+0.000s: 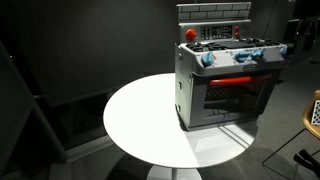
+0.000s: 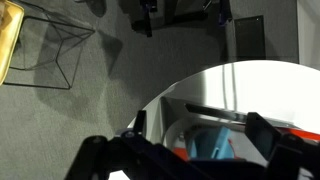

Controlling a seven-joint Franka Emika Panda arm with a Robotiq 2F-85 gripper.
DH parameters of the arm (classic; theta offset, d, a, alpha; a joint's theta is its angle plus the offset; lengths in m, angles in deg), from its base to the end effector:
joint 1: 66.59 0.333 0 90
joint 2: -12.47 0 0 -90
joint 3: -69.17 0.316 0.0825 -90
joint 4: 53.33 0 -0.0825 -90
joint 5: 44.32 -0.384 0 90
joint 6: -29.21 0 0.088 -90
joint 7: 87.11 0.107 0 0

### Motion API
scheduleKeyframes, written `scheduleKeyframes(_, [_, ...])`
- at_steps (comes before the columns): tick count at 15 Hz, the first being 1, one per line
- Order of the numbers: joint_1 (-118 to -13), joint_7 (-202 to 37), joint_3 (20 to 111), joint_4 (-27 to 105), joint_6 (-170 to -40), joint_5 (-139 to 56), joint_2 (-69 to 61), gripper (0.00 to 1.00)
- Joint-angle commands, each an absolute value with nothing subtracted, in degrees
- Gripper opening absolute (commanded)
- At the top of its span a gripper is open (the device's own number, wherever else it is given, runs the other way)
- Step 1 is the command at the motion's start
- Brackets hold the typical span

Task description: Push the top orange button on the right side of the stove button display

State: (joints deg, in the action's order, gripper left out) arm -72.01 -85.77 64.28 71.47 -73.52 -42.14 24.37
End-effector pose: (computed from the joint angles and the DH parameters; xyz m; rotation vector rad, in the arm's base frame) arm 0.4608 -0.0886 0.4646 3.1103 -0.2936 -0.2804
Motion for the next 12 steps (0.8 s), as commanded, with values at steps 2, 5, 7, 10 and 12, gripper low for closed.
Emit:
scheduleKeyframes(2, [-72.0,-85.8,64.2,71.3,-73.4,-42.1,24.4,1.0])
scheduleKeyframes(5, [-72.0,-85.5,64.2,71.2,-73.6,-42.0,24.3,1.0])
scheduleKeyframes(7, [-71.8,-85.4,64.4,70.3,-73.8,-42.3,24.1,1.0])
scheduleKeyframes(10, [-71.5,-85.5,64.7,69.1,-74.4,-42.6,24.2,1.0])
scheduleKeyframes(12, [-71.1,-85.7,65.0,68.1,-75.0,-42.9,24.3,1.0])
